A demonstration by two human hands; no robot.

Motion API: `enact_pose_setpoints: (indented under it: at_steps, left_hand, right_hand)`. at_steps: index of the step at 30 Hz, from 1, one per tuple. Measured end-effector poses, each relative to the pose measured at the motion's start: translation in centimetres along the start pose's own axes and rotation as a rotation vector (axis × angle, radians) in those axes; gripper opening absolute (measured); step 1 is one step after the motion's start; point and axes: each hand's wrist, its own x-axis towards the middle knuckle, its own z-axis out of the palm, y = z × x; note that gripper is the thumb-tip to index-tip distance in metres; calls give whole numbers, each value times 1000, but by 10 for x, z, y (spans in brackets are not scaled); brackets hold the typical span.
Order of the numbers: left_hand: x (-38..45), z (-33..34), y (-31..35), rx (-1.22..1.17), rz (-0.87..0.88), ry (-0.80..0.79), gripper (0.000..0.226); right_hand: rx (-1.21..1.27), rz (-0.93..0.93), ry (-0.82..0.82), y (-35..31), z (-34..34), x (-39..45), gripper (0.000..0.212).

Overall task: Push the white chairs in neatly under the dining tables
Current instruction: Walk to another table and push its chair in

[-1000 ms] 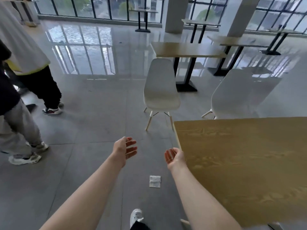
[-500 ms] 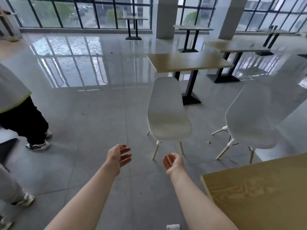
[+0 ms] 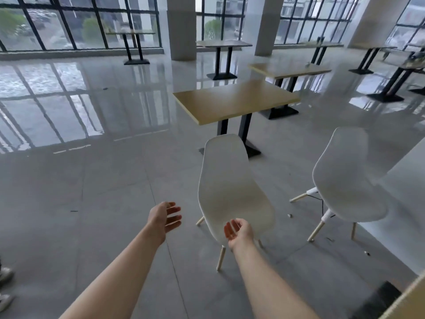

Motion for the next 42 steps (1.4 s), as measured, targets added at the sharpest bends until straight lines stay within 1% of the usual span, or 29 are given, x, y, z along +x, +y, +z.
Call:
enact_pose_setpoints:
  at_steps: [3, 6, 10, 15, 17, 22, 25, 29, 32, 34, 37, 39, 42]
  left_hand:
    - [57, 22, 32, 48, -52, -92, 29]
    - [121, 42, 74, 117, -33, -163, 29]
    - [205, 50, 137, 173, -37, -155, 28]
    - [293, 65, 216, 219, -28, -189, 28]
    - [324, 79, 239, 240, -35, -208, 29]
    - [411, 119, 279, 348, -66, -324, 29]
    - [467, 144, 299, 459, -89, -411, 28]
    - [523, 173, 331, 629, -119, -489, 29]
    - [561, 215, 357, 764, -105, -580, 27]
    - [578, 246, 358, 827, -84, -641, 26]
    - [589, 286, 338, 944, -122, -752, 27]
    - [594, 312, 321, 1021, -129, -838, 28]
    - [605, 350, 300, 1089, -127, -915, 25]
  right_hand:
    - [71, -13, 24, -2, 51, 45, 19]
    - [127, -25, 32, -8, 112, 94, 19]
    - [132, 12, 45, -12, 198, 148, 21]
    - [156, -9, 59, -23, 290, 194, 20]
    - [184, -21, 74, -30, 320, 213, 19]
    - [302, -76, 135, -41, 381, 271, 18]
    - [412, -123, 208, -44, 414, 305, 18]
    - [541, -133, 295, -34, 455, 336, 20]
    - [683, -149, 308, -34, 483, 355, 19]
    - [801, -149, 297, -39, 491, 367, 18]
    - [975, -148, 308, -49, 498, 383, 13]
    - [1100, -175, 315, -58, 500, 401, 20]
    - [1315, -230, 409, -65, 493, 431, 32]
